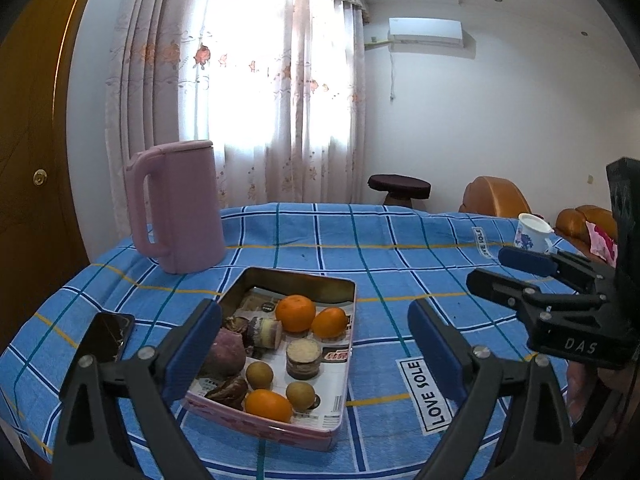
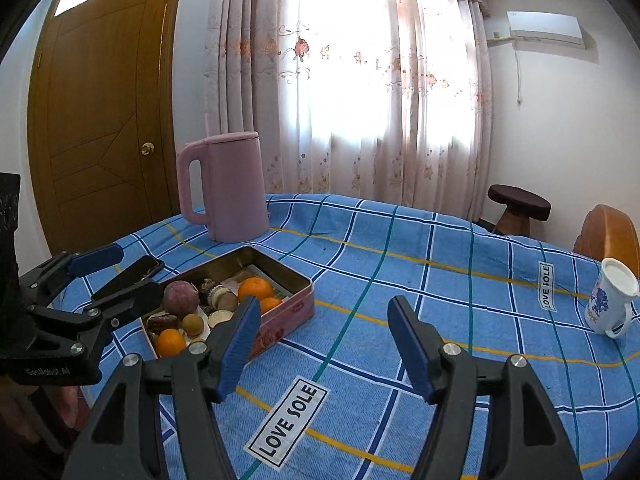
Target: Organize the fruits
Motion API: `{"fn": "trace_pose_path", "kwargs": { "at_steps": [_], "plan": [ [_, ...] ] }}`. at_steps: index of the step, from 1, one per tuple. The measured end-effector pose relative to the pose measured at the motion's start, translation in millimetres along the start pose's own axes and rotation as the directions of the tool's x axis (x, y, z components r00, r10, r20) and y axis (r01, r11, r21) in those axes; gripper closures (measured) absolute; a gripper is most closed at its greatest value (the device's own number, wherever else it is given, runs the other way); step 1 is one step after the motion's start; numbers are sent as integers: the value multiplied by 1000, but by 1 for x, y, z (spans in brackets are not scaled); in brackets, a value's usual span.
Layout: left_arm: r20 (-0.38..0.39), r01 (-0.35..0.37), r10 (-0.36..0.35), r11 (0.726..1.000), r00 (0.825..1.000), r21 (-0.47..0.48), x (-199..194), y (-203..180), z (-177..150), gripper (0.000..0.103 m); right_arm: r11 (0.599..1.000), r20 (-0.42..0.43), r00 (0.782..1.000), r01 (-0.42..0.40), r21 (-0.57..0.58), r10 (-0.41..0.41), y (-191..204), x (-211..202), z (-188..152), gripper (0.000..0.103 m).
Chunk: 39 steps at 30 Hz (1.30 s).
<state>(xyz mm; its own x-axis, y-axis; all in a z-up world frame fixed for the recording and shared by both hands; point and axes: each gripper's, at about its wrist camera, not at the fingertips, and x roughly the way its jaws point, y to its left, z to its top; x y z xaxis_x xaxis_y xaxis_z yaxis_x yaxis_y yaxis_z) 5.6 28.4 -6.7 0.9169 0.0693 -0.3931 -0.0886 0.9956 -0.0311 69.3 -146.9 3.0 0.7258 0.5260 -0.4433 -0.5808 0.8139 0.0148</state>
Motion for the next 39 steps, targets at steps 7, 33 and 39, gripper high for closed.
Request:
{"fn": "trace_pose_path", "kwargs": {
  "at_steps": [7,33,39],
  "plan": [
    [0,-1,1,1000,1000,4,0,-1,-1,4,1000,-1,1000,0,4,0,-2,0,-1,35],
    [0,7,-7,1000,1000,13,-1,-8,3,0,1000,24,1000,17,8,-18,-7,-8,-1,32],
    [-12,-25,25,1000,1000,3,4,-6,2,0,1000,19,1000,19,8,-19,-7,-7,-3,31]
  ]
}}
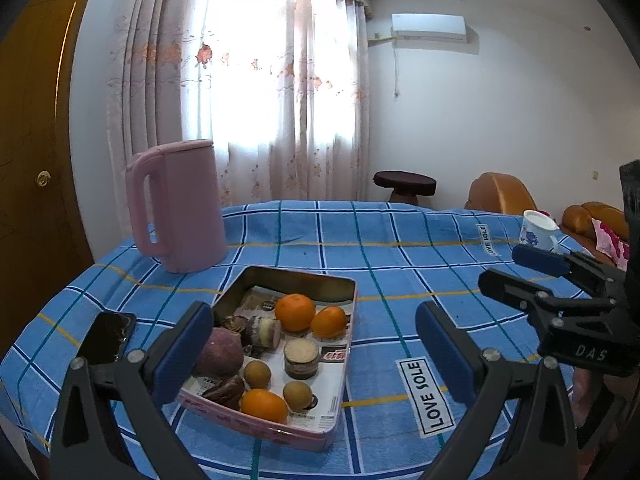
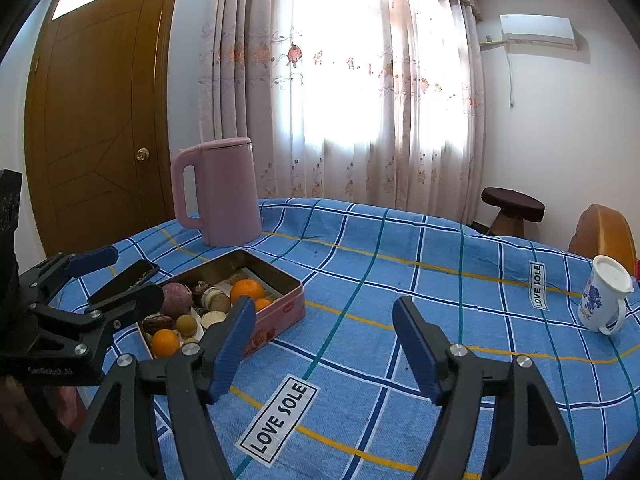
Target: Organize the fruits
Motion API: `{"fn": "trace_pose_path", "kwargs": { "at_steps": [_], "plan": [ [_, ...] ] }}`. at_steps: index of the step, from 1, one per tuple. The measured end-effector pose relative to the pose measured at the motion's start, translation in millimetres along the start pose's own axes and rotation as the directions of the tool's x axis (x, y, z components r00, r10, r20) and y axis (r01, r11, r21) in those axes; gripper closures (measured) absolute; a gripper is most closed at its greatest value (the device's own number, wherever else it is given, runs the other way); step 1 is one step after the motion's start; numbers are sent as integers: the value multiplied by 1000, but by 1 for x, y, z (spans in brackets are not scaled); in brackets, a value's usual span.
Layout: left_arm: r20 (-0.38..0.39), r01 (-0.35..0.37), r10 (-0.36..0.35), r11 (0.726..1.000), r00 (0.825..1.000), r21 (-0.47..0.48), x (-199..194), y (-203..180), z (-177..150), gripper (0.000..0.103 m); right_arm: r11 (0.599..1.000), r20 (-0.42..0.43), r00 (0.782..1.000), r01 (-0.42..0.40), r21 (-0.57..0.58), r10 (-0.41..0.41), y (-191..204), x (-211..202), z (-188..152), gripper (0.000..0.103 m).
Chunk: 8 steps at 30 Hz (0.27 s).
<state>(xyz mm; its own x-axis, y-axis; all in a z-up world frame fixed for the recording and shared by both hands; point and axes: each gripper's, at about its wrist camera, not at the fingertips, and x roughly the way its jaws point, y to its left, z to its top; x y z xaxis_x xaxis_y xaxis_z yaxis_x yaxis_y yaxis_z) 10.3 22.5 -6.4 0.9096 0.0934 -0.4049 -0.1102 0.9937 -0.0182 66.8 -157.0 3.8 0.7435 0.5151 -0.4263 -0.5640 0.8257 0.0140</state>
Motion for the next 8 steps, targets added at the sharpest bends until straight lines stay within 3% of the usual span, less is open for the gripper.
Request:
{"fn": "trace_pose_path", "kwargs": {
  "at_steps": [8],
  "plan": [
    [-2,-3,3,1000,1000,-2,1,-1,-1,0,1000,-11,1000,5,-4,-5,-4,0,-4,31]
  ]
}}
